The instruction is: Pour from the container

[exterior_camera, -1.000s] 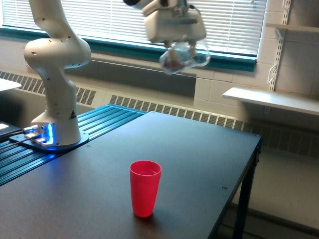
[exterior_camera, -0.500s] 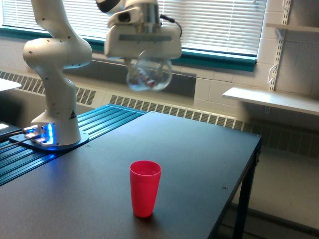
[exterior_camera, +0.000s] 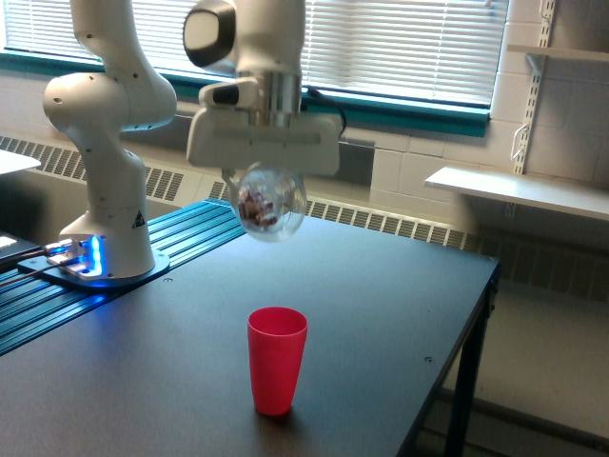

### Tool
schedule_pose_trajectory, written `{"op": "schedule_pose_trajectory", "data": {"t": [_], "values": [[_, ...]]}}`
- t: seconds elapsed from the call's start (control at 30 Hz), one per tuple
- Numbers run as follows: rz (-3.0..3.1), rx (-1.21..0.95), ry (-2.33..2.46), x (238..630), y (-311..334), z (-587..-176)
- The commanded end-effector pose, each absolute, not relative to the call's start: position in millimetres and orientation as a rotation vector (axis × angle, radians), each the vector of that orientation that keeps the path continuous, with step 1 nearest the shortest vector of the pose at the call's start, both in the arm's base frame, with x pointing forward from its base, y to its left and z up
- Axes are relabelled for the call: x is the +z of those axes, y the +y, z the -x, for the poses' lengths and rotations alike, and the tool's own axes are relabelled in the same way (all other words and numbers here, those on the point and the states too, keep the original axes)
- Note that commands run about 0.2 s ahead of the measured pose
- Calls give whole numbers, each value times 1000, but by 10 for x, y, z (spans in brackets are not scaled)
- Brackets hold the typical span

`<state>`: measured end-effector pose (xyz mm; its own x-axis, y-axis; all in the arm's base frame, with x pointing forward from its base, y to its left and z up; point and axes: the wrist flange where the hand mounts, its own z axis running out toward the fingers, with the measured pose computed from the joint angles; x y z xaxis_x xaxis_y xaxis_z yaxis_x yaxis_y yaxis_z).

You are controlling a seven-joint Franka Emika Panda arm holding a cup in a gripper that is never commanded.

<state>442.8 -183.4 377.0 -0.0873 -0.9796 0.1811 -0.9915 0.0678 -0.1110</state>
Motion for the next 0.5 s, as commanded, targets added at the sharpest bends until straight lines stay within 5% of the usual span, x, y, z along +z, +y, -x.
{"op": "schedule_pose_trajectory", "data": {"t": [0.03, 0.5], "values": [[-1990, 311, -2318, 3686, -1768, -4505], [-1829, 186, -2437, 3340, -1704, -4552]]}}
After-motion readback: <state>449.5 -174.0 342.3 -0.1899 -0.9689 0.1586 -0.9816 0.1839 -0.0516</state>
